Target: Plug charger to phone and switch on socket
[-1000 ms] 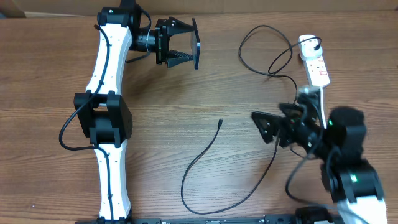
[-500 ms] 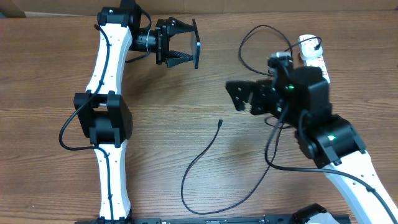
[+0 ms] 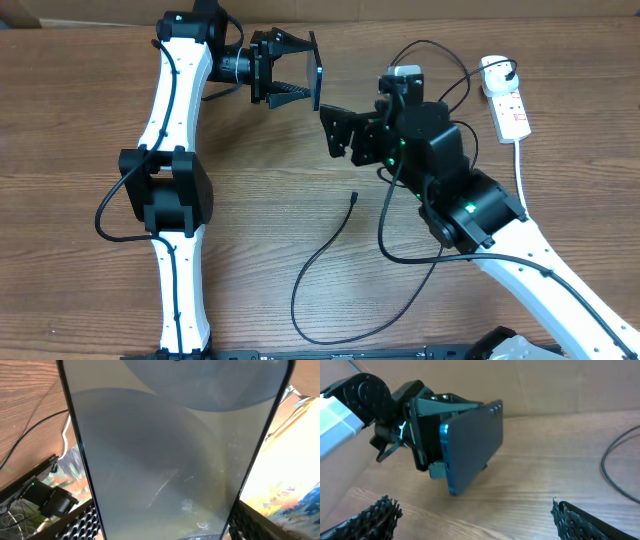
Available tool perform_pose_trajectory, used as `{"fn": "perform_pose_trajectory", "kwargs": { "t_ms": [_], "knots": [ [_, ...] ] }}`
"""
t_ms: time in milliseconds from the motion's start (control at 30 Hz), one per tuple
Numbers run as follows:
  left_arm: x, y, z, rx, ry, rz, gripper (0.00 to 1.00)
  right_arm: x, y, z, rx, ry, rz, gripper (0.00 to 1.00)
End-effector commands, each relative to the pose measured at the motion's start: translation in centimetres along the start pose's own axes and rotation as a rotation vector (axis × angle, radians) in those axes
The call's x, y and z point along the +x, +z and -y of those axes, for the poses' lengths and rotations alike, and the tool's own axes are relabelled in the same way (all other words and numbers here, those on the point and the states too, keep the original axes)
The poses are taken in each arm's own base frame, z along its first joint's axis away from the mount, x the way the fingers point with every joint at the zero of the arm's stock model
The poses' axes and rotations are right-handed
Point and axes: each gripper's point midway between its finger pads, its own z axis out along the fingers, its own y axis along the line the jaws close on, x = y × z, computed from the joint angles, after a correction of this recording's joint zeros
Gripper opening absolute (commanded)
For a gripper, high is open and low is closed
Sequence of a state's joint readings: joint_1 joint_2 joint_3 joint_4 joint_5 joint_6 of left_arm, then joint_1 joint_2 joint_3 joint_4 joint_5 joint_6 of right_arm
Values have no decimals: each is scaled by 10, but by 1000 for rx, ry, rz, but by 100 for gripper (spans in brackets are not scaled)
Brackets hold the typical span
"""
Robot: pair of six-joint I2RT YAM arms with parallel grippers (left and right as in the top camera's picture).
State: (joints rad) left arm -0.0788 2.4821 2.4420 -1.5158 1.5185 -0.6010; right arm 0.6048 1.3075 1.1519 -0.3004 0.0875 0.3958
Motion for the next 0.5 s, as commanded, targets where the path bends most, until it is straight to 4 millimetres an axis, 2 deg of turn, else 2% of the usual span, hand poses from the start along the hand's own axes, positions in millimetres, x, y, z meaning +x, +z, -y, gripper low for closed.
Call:
{"fn": "perform_pose_trajectory", "kwargs": {
  "t_ms": [0, 133, 333, 467],
  "knots": [
    [14, 12, 13, 21, 36, -45, 70, -13, 3, -3, 30, -14, 46, 100],
    [15, 25, 5, -25, 41, -45, 70, -14, 9, -11, 9, -13, 8, 100],
    [13, 32, -1, -65, 40, -34, 70, -23, 14, -17, 26, -17, -28, 100],
    [14, 36, -3, -76, 50, -37, 70, -12, 27, -13, 42, -13, -68, 97]
  ]
}}
